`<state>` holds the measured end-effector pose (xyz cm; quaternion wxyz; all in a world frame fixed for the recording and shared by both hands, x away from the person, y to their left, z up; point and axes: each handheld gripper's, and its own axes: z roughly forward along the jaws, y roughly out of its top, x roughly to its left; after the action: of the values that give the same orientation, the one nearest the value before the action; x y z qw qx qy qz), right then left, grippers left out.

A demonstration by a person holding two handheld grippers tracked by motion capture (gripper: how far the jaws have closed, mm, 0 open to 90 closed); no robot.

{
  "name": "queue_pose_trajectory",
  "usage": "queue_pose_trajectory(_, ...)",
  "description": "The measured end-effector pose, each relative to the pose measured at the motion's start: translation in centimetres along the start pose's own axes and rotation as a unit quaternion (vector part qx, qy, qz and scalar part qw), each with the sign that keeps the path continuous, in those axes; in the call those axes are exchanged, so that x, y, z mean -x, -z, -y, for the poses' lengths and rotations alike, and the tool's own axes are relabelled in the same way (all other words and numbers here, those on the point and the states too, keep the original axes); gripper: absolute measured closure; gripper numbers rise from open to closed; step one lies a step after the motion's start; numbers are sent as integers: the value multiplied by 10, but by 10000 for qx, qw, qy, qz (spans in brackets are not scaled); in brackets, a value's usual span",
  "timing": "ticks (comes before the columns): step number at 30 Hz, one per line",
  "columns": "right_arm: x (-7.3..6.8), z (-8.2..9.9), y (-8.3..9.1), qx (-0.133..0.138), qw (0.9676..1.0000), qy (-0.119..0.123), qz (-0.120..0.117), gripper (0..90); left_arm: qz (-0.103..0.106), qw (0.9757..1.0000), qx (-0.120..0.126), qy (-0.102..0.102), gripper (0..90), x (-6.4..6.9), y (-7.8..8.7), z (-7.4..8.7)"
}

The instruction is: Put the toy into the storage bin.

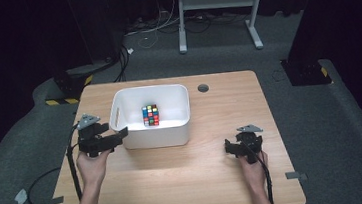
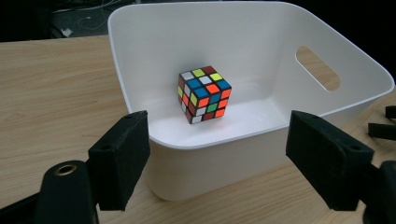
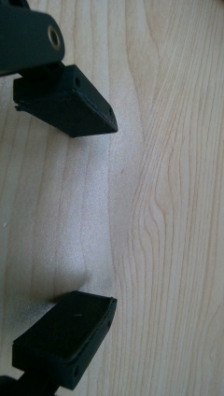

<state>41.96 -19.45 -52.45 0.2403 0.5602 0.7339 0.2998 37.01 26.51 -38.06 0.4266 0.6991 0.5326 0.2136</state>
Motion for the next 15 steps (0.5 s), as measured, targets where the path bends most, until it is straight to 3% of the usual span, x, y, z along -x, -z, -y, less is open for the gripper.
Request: queue_pose_trajectory(15, 0, 0, 0, 1, 10000, 2, 1, 142, -58, 10000, 21, 2, 220, -2, 6, 9)
